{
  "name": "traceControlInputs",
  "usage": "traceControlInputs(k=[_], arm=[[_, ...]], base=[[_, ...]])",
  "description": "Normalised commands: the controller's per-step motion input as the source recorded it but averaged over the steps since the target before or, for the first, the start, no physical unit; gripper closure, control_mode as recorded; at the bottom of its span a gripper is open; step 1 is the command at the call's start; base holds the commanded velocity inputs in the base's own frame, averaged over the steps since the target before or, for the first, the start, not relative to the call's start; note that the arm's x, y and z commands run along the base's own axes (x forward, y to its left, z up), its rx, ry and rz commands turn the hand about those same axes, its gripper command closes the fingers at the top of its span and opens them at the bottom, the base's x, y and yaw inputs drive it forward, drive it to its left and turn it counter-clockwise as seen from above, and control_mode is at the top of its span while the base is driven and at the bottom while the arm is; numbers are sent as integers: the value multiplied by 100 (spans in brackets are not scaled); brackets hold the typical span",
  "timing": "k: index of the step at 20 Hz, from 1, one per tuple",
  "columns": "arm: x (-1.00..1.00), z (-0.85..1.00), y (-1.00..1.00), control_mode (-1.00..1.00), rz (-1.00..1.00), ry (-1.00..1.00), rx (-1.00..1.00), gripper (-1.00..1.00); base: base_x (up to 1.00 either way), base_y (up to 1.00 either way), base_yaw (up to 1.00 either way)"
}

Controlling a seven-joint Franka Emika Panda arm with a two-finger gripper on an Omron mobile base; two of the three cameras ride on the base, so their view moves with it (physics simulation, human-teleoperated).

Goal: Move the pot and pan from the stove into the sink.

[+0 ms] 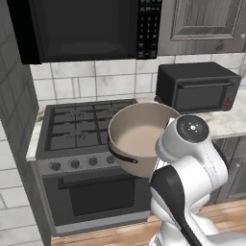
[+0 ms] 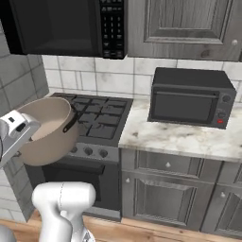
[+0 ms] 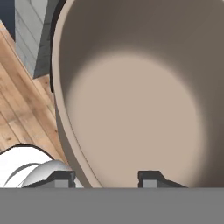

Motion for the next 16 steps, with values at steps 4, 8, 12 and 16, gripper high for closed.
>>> traceControlInputs(k=[4,8,12,16], arm=[[0,0,0,100,0,0,0,100],[0,0,0,100,0,0,0,100],[0,0,0,100,0,0,0,100],[0,0,0,100,0,0,0,100]], base=[[-13,-25,-15],[-8,-42,-27],[-4,-37,-30],[-4,-36,-30]])
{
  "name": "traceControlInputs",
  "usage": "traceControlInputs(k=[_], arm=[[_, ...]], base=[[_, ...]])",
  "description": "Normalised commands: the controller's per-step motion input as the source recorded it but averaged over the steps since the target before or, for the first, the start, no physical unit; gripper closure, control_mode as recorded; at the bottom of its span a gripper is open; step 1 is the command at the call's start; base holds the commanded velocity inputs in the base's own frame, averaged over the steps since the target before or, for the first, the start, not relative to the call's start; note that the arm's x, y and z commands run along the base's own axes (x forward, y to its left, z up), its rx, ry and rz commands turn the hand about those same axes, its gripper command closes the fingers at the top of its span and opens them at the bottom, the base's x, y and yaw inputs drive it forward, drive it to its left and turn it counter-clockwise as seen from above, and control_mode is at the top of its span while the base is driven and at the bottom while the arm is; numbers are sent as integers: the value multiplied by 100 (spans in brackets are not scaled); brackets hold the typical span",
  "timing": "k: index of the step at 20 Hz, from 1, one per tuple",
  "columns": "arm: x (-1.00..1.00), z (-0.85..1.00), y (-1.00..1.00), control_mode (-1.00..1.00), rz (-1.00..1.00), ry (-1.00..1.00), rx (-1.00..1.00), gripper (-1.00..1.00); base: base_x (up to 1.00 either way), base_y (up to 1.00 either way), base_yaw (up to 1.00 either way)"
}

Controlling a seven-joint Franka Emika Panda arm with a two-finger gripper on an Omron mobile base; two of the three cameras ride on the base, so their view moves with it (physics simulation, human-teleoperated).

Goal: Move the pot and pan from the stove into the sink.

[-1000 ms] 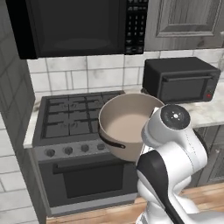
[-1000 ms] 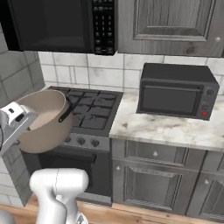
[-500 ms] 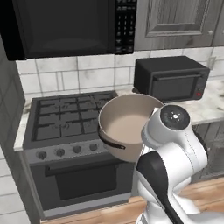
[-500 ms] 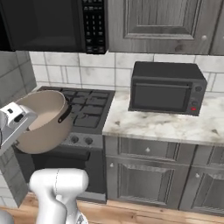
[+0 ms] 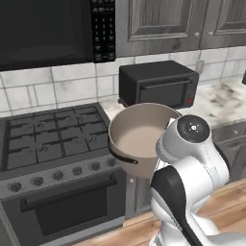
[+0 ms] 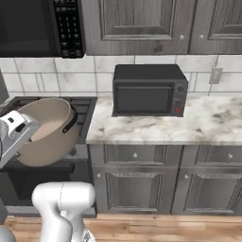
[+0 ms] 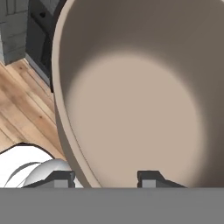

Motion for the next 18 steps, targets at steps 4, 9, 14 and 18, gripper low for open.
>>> traceControlInputs(k=[4,9,14,18], arm=[[0,0,0,100,0,0,0,100],[0,0,0,100,0,0,0,100],[0,0,0,100,0,0,0,100],[0,0,0,100,0,0,0,100]], base=[[-7,-38,-28],[-9,-37,-28],[-9,-34,-29],[-10,-35,-29]])
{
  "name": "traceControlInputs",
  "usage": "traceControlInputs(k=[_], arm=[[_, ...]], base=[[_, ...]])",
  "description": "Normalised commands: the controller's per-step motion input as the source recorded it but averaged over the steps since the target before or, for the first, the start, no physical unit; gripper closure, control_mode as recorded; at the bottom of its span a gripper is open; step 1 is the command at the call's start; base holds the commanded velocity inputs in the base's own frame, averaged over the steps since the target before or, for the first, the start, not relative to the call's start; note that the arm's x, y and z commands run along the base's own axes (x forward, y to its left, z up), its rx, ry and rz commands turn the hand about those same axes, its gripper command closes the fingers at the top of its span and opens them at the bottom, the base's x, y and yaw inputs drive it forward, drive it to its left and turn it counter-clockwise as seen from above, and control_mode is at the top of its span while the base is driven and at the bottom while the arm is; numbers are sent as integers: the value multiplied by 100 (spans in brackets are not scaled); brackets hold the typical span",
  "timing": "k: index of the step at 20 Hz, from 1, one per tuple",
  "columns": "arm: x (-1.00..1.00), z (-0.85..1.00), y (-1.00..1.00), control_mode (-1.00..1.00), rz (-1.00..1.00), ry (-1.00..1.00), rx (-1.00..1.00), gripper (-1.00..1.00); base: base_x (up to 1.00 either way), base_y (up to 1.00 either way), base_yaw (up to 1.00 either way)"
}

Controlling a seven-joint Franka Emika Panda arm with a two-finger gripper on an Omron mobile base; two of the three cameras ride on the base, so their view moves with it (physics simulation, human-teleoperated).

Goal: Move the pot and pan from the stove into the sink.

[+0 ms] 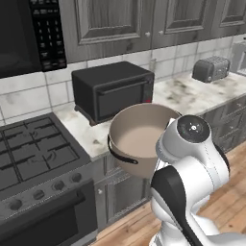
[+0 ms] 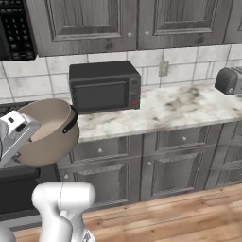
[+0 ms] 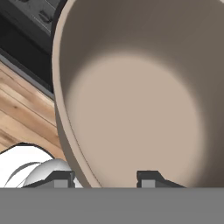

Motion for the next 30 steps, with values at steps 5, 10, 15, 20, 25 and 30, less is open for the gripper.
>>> traceControlInputs(k=[5,10,15,20,25,30], arm=[[0,0,0,100,0,0,0,100],[0,0,0,100,0,0,0,100],[0,0,0,100,0,0,0,100],[0,0,0,100,0,0,0,100],[0,0,0,100,0,0,0,100],[0,0,0,100,0,0,0,100]], base=[[-8,-33,-29],[-7,-32,-29],[-4,-29,-30],[-2,-28,-30],[0,-25,-31],[0,-25,-31]])
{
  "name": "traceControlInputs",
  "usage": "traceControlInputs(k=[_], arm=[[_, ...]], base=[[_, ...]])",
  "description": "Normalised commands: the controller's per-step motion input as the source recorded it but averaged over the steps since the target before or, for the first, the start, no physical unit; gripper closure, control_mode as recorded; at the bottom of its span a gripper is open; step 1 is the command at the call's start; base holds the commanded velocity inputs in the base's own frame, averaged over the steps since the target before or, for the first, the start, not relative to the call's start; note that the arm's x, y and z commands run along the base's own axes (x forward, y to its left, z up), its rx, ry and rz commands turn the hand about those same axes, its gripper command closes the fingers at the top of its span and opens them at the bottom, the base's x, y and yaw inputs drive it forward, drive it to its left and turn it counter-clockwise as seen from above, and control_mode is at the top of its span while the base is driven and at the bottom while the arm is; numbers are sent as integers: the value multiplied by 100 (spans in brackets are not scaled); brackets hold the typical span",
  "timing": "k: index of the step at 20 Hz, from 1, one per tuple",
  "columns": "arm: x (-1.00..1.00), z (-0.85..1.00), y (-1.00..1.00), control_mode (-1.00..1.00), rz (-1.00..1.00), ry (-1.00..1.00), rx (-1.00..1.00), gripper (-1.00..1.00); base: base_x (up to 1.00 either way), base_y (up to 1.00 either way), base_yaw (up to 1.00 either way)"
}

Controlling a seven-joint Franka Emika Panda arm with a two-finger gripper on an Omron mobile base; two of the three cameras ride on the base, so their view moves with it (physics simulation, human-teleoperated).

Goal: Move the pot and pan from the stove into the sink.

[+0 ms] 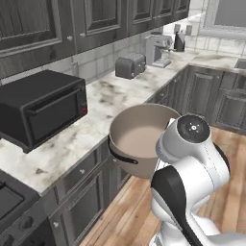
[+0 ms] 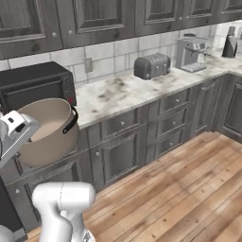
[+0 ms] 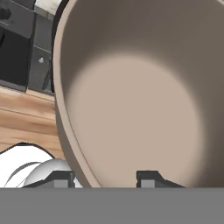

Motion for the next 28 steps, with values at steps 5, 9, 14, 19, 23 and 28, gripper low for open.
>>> traceControlInputs(k=[5,9,14,19,23,28], arm=[[0,0,0,100,0,0,0,100],[0,0,0,100,0,0,0,100],[0,0,0,100,0,0,0,100],[0,0,0,100,0,0,0,100],[0,0,0,100,0,0,0,100],[0,0,0,100,0,0,0,100]], base=[[0,-23,-32],[0,-24,-32],[0,-24,-31],[0,-23,-31],[0,-23,-32],[0,-24,-32]])
